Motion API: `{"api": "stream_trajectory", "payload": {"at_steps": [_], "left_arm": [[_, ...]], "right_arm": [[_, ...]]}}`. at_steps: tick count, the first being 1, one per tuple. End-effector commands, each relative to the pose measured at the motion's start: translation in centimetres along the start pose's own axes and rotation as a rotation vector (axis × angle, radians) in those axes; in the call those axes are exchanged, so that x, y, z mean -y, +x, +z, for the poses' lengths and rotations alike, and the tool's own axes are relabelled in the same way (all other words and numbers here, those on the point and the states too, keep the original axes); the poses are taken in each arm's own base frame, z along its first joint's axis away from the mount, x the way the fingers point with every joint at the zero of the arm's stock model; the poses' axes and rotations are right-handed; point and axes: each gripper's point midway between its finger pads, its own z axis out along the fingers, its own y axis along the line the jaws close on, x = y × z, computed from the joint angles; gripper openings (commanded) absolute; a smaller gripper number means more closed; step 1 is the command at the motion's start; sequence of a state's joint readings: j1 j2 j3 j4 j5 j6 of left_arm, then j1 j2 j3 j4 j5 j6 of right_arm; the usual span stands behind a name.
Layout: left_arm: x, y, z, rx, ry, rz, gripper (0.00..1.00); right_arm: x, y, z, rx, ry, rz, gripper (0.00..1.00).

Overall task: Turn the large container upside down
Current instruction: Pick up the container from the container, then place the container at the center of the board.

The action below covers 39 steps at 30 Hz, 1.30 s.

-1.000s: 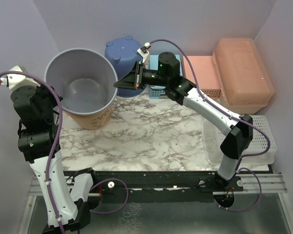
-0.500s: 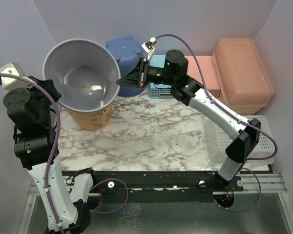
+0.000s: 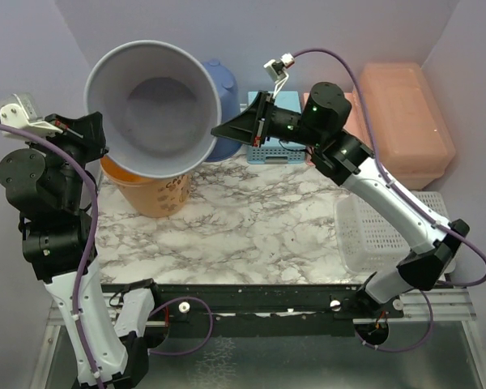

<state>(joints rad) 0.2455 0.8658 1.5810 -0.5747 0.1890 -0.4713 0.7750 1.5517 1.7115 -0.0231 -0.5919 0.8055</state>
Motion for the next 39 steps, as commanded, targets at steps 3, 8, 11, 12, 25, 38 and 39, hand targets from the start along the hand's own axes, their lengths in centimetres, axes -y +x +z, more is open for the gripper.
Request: {"api": "stream_trajectory", "payload": {"at_steps": [3,8,11,12,25,38,39], "left_arm": [[6.8,-2.7,-1.0,0.051,0.312,-0.106,0.00],[9.0,-0.3,-0.4,-0.060,0.470,-0.196,0.00],[9.1,2.0,0.4,-0.155,0.504,-0.267,0.00],[9.0,2.9,0.6,-0.189,0.509,-0.287,0.00],[12.3,15.6,1.7,-0.541,0.556,-0.391,0.00],[9.4,25.3,0.8,-0.697,0.356,-0.314,0.00],[9.3,25.7,0.6,-0.709,0.352,-0.317,0.00]], "right_arm": [[-1.6,0.9,-1.8,-0.025,0.024,-0.111,0.01],[-2.2,0.6,-3.6,0.011,0.060,-0.144,0.01],[-2.4,0.6,-5.3,0.059,0.093,-0.144,0.01],[-2.2,0.6,-5.8,0.080,0.112,-0.137,0.01],[4.5,2.6,-12.2,0.320,0.476,0.130,0.04],[11.4,11.3,-17.5,0.354,0.692,0.443,0.21],[11.6,11.8,-17.7,0.358,0.687,0.466,0.23]]}}
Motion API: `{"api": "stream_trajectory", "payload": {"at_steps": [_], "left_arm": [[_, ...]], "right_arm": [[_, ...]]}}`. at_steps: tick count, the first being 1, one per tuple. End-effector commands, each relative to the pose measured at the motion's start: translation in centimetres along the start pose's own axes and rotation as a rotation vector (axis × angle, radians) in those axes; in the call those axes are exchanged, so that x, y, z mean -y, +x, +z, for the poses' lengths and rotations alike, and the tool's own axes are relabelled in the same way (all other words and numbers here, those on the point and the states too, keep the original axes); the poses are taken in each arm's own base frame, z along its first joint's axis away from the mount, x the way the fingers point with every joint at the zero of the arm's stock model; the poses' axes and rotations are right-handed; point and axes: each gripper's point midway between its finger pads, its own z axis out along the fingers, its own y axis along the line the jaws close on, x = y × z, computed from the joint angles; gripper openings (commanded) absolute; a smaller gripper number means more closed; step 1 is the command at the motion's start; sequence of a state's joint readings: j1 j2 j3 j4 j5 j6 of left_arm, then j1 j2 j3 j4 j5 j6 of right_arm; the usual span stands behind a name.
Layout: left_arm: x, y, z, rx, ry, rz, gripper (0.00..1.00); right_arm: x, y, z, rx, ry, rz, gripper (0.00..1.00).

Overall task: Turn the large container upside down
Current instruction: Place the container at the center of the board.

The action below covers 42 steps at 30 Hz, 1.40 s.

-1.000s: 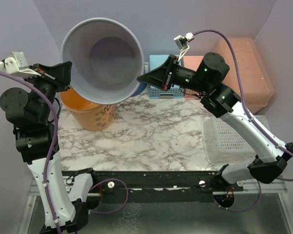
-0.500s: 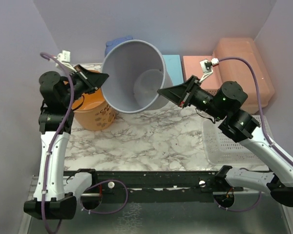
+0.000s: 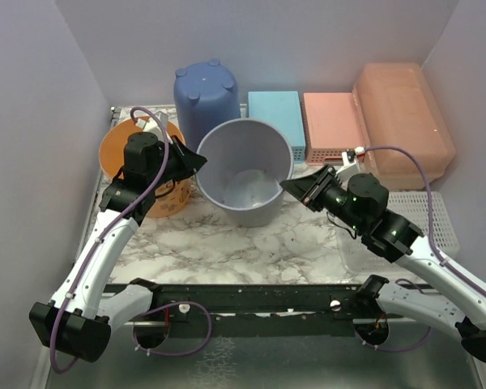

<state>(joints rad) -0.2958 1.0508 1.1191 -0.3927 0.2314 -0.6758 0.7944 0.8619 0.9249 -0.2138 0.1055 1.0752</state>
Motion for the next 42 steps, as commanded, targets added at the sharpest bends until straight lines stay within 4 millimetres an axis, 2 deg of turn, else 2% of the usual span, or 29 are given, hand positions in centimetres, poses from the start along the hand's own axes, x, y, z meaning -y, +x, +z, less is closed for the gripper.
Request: {"api": "stream_trajectory", "payload": {"at_steps": [1,5,9,11,12,14,18,21,24,27,30,33,35,38,42], "left_arm": [[2.9,1.5,-1.3,-0.026,0.121,-0.040,0.00],[2.4,2.4,-1.1,-0.047,0.112,-0.051,0.00],[2.1,2.9,-0.9,-0.057,0.101,-0.058,0.00],[2.1,3.1,-0.8,-0.062,0.103,-0.049,0.00],[2.1,3.1,-0.9,-0.063,0.104,-0.045,0.02],[2.2,3.0,-1.0,-0.060,0.102,-0.037,0.17],[2.0,2.7,-1.2,-0.054,0.086,-0.023,0.37],[2.1,2.6,-1.3,-0.059,0.082,-0.012,0.42],[2.3,2.5,-1.3,-0.062,0.086,-0.007,0.50],[2.5,2.0,-1.5,-0.052,0.084,0.005,0.57],[2.5,1.7,-1.7,-0.048,0.075,0.022,0.62],[2.1,1.7,-1.8,-0.052,0.054,0.037,0.64],[2.2,1.6,-2.1,-0.053,0.049,0.056,0.69],[1.8,1.2,-2.5,-0.033,0.022,0.070,0.78],[0.7,1.3,-2.4,-0.026,-0.023,0.080,0.81]], "right_arm": [[3.9,2.7,-0.4,-0.052,0.088,0.134,0.24],[4.6,3.7,-0.5,-0.076,0.080,0.181,0.25],[4.8,3.9,-0.3,-0.080,0.089,0.192,0.41],[4.8,3.8,-0.2,-0.077,0.092,0.193,0.46],[5.0,3.8,-0.1,-0.072,0.097,0.193,0.46],[5.1,3.5,-0.2,-0.059,0.099,0.185,0.47],[4.9,2.5,-0.6,-0.017,0.091,0.164,0.45],[4.3,1.8,-0.7,-0.008,0.079,0.133,0.36],[3.4,1.6,-0.7,-0.037,0.058,0.114,0.35],[3.8,1.3,-0.8,-0.034,0.088,0.107,0.42],[4.8,0.7,-1.0,-0.011,0.128,0.095,0.44],[4.4,0.0,-0.9,-0.044,0.127,0.003,0.50],[3.9,-0.3,-0.6,-0.095,0.151,-0.090,0.54],[4.6,-0.6,-0.3,-0.151,0.239,-0.181,0.55],[5.6,-1.5,-0.1,-0.151,0.258,-0.250,0.59]]}}
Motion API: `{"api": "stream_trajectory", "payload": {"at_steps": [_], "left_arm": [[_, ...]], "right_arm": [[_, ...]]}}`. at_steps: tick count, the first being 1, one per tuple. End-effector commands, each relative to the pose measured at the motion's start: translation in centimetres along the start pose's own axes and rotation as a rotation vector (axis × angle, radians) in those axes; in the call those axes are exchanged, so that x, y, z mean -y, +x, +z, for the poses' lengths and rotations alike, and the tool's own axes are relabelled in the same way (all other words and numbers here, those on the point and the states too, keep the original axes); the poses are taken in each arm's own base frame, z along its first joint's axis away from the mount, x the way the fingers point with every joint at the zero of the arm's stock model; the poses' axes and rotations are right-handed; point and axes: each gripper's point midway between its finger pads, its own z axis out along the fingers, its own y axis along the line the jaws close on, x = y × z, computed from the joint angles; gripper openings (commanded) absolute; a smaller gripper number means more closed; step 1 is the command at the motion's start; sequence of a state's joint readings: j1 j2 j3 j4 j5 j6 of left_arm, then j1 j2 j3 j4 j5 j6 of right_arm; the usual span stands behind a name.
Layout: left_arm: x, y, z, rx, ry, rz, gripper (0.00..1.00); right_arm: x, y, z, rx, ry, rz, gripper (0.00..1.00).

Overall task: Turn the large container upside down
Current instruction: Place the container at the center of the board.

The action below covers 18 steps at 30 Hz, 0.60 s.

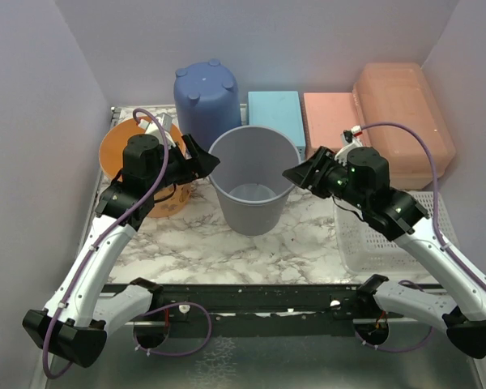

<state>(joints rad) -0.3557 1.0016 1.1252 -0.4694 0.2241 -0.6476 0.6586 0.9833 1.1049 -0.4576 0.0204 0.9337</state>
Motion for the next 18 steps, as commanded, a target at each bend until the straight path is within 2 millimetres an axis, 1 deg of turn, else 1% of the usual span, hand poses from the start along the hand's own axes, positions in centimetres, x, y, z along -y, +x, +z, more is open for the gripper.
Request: {"api": "stream_trajectory", "payload": {"at_steps": [1,3,6,9,11,14,18], "left_arm": [[-0.7,-0.3,-0.7,0.016,-0.052,0.036,0.81],[-0.9,0.0,-0.3,-0.003,-0.053,0.035,0.81],[-1.3,0.4,0.0,-0.018,-0.064,0.031,0.82],[-1.9,0.5,-0.1,-0.009,-0.091,0.029,0.82],[-2.5,0.4,-0.2,0.005,-0.120,0.034,0.83],[-4.1,0.5,-0.5,0.018,-0.195,0.042,0.84],[-5.8,0.8,-0.6,0.021,-0.272,0.054,0.85]], "right_arm": [[2.9,0.5,-0.4,-0.082,0.065,-0.150,0.59],[2.7,-1.0,-0.5,-0.079,0.046,-0.163,0.60],[3.3,-3.0,-0.3,-0.077,0.057,-0.174,0.61],[4.1,-3.8,0.2,-0.109,0.011,-0.137,0.60],[4.0,-3.3,0.5,-0.162,-0.075,-0.079,0.59],[3.9,-1.6,1.3,-0.240,-0.184,-0.001,0.58],[3.4,-0.4,1.8,-0.306,-0.273,0.055,0.58]]}}
